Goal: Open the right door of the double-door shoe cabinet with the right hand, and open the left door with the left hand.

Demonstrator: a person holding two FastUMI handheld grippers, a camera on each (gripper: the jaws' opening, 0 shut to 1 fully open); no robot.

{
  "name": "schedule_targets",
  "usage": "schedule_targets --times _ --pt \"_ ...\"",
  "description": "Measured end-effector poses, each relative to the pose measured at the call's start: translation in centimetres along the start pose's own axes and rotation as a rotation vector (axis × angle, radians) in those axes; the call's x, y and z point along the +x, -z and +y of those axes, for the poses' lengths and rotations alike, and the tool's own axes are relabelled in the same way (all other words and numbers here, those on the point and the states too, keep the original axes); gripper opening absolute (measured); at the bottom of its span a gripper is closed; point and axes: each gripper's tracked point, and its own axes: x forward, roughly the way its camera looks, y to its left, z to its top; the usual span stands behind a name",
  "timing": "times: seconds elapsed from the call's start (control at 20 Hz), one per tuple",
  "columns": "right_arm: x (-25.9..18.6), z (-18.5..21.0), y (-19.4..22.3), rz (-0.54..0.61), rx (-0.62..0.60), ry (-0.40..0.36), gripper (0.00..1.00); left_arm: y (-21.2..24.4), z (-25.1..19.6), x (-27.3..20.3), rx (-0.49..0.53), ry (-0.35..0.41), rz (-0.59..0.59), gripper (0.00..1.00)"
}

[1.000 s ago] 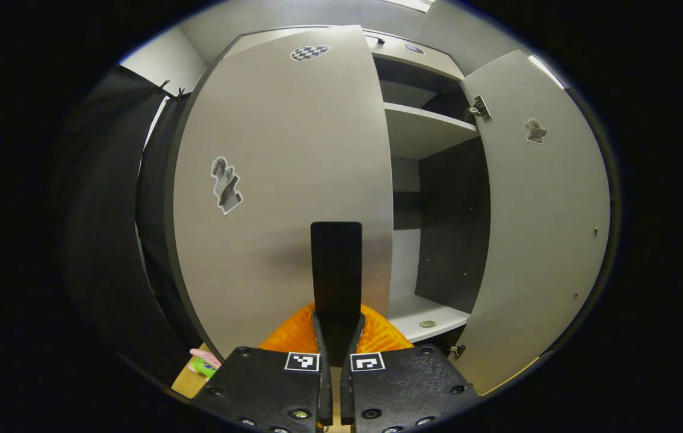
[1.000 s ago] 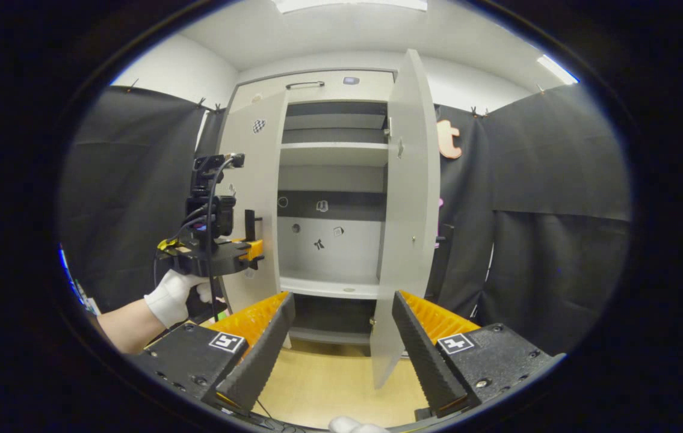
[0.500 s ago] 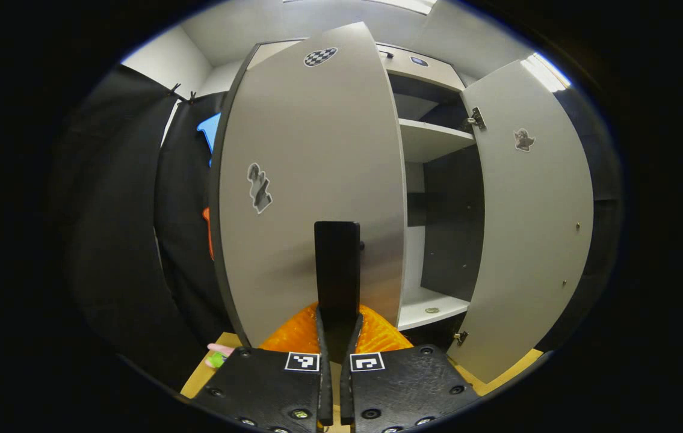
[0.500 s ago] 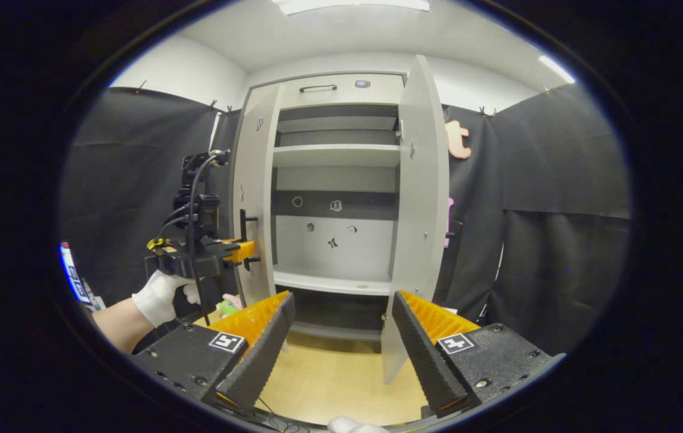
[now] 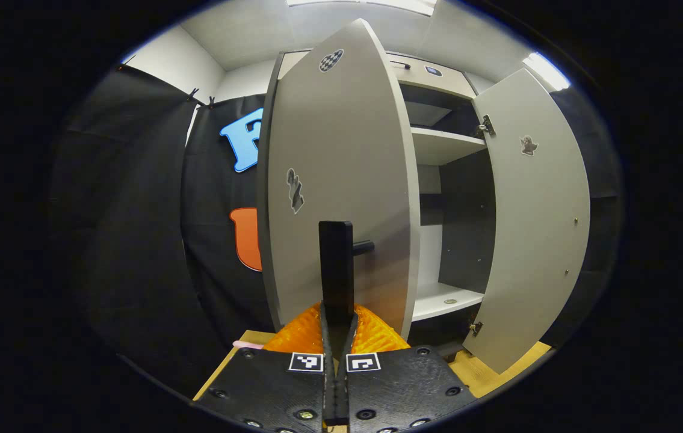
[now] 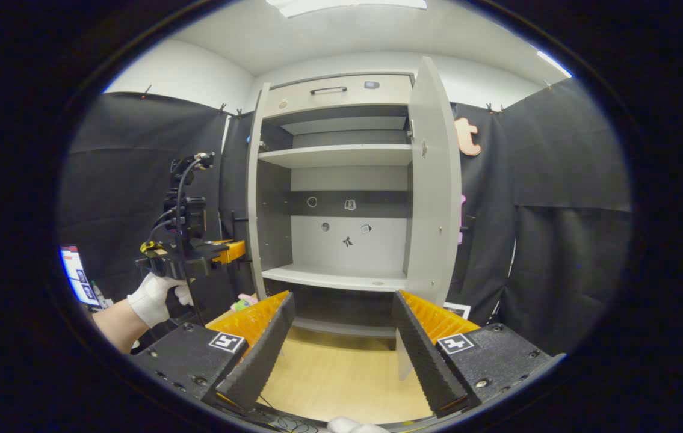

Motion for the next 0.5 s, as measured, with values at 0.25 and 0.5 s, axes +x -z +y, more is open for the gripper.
schedule_targets --times 0.25,0.5 --pt "0.1 1.4 0.1 -0.004 0.008 -0.039 1.0 0.1 2.2 -1.1 0.01 -0.03 -0.003 0.0" --pt "0.4 2.6 0.6 0.006 0.017 -0.074 1.0 0.2 3.8 -1.8 0.01 -0.018 -0.008 0.08"
